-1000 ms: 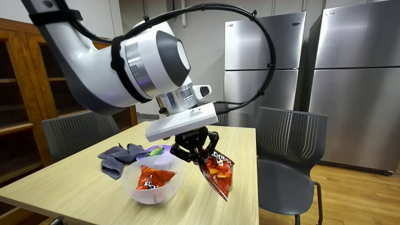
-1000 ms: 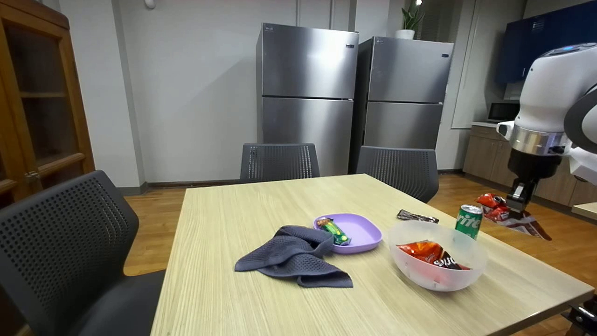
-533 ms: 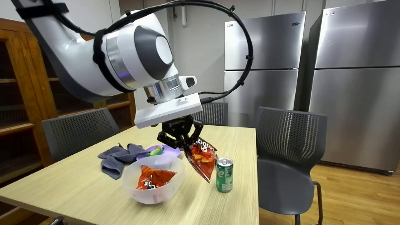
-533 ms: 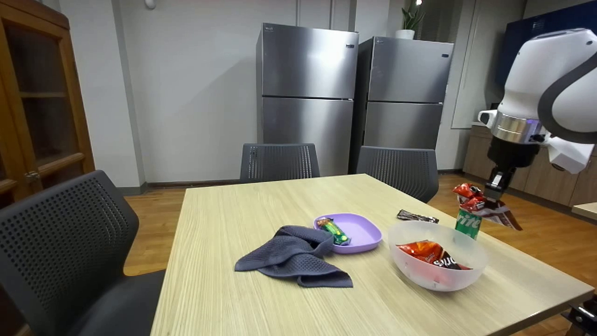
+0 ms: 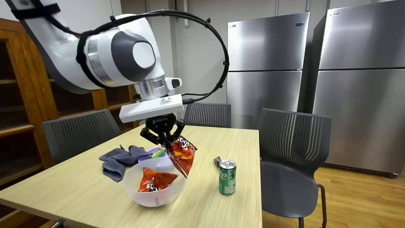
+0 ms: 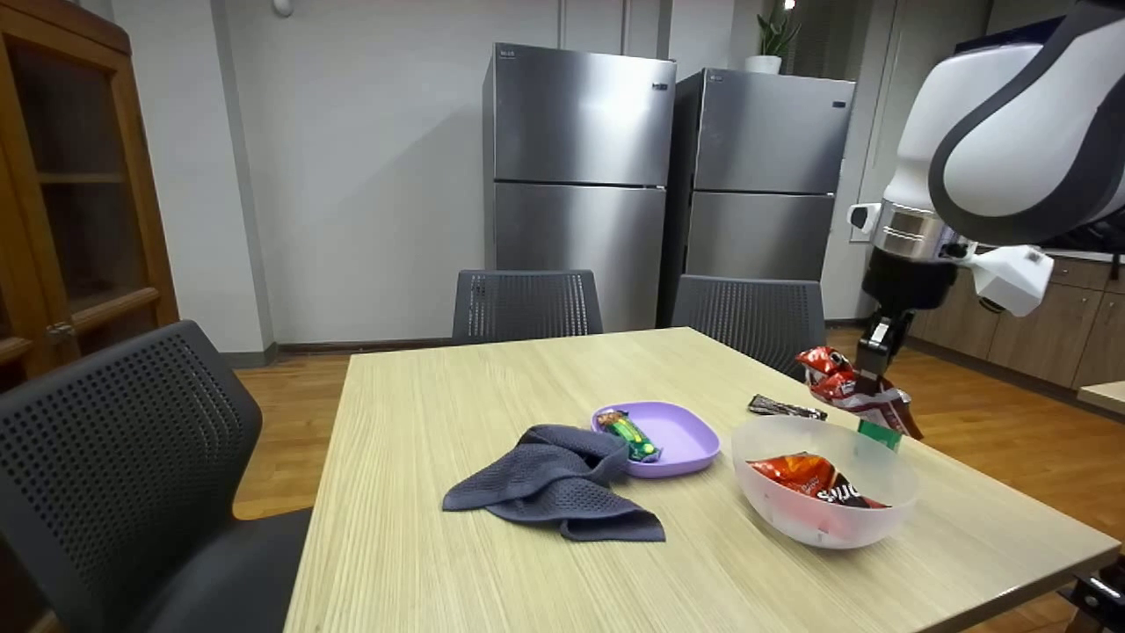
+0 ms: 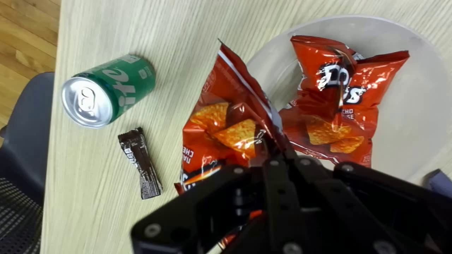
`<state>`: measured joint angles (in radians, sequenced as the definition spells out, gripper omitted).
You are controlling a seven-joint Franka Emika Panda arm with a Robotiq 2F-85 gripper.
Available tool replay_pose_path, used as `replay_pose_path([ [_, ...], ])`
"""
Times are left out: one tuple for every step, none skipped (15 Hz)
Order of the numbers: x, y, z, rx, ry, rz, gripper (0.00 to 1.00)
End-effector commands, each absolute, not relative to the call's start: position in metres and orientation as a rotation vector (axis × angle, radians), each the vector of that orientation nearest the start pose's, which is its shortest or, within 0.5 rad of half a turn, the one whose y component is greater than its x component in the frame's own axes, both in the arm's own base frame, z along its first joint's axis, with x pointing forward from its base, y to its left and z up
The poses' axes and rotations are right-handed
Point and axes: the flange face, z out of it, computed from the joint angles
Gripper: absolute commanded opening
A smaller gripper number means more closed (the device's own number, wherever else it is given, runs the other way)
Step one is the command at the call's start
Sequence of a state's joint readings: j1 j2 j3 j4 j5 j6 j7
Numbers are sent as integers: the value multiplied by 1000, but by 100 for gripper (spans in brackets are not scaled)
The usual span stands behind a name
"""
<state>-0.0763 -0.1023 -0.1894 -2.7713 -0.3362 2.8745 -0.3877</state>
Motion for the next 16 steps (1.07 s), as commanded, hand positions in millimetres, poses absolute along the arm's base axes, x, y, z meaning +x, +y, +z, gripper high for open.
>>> replay_pose_path([
  [392,-71,284,-3172,-808,-236,1],
  [392,-68,287,-3159,-849,-228,1],
  [391,-65,289,-3150,-885,-219,1],
  [391,-63,291,-3146,-909,-210,1],
  [390,-59,291,-3133,-938,-196,1],
  [390,-55,289,-3116,-963,-171,1],
  [390,-52,286,-3108,-980,-155,1],
  [390,-50,283,-3097,-1006,-136,1],
  [391,-46,278,-3089,-1028,-121,1],
  [391,-43,276,-3079,-1046,-115,1],
  [391,-40,273,-3074,-1058,-117,1],
  [392,-38,270,-3070,-1068,-122,1],
  [393,-36,267,-3072,-1084,-131,1],
  [394,-34,264,-3069,-1110,-143,1],
  [395,-32,260,-3065,-1122,-143,1],
  [396,-30,257,-3063,-1135,-153,1],
])
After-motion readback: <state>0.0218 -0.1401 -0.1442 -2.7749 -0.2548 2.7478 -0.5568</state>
